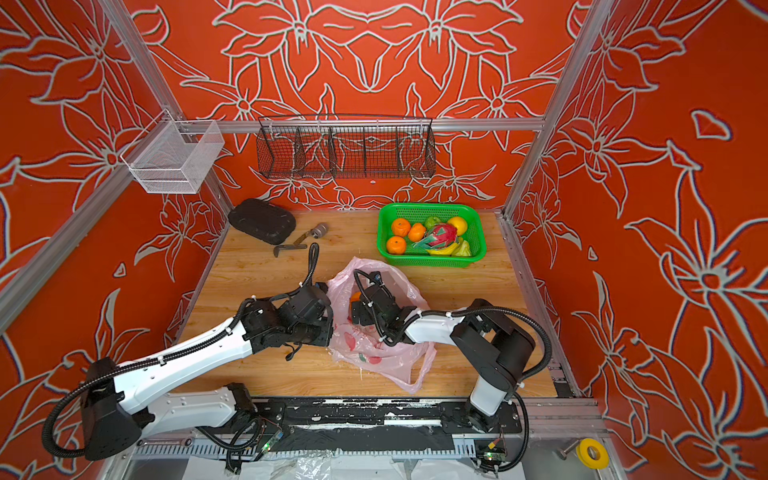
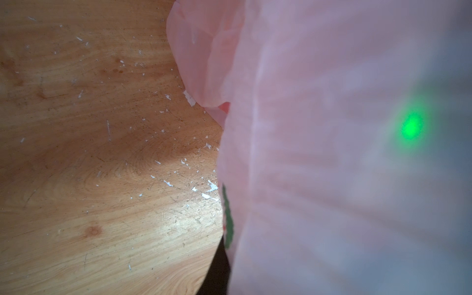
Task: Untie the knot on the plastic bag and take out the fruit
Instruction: 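Lower the right gripper and close it on the orange in the bag, then lift the orange out of the bag with the right gripper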
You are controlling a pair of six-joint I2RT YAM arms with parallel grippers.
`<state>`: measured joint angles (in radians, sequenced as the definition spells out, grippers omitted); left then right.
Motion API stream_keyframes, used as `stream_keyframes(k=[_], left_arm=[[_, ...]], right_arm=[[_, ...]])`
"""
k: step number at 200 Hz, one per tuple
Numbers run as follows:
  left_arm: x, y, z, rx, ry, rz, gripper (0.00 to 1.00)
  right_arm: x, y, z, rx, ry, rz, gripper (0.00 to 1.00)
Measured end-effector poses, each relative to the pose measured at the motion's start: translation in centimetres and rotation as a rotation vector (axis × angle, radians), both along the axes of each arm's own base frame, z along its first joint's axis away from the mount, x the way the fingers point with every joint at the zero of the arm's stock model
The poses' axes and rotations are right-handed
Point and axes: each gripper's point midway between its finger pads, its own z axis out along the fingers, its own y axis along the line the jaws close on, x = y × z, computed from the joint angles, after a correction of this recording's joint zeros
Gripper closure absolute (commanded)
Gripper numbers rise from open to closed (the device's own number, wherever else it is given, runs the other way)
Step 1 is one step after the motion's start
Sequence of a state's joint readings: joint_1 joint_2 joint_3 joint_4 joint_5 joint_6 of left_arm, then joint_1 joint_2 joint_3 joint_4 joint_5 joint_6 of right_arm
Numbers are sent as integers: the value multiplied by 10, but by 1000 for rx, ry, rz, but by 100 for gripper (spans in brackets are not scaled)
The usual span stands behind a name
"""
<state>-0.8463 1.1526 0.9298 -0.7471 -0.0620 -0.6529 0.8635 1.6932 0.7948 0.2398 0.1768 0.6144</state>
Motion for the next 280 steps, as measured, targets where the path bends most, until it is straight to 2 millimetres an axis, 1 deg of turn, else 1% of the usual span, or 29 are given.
stream_keyframes(k=[22, 44, 76, 118, 139, 178, 212, 251, 280], left_arm=[[-1, 2, 3, -12, -10, 2, 85], [-2, 3, 4, -16, -14, 3, 85], [-2, 3, 4, -16, -14, 3, 85], [-2, 4, 5, -13, -15, 4, 85], [-2, 5, 6, -14, -17, 8, 85], [-2, 6, 7, -17, -24, 17, 84], [-1, 7, 7, -11, -24, 22, 82], [0, 6, 0, 11, -9, 24, 81], [5, 2, 1, 15, -11, 26, 79]], right_arm=[[0, 5, -7, 14, 16, 19, 3], [2, 14, -10, 54, 23, 48, 3], [13, 20, -13, 93, 19, 54, 3], [29, 23, -12, 106, 24, 32, 19], [30, 21, -14, 86, 33, 26, 27], [28, 22, -11, 82, 36, 56, 35], [19, 27, 8, 107, 32, 121, 35], [5, 22, 35, 133, 7, 165, 36], [-10, 16, 52, 148, 1, 207, 37]])
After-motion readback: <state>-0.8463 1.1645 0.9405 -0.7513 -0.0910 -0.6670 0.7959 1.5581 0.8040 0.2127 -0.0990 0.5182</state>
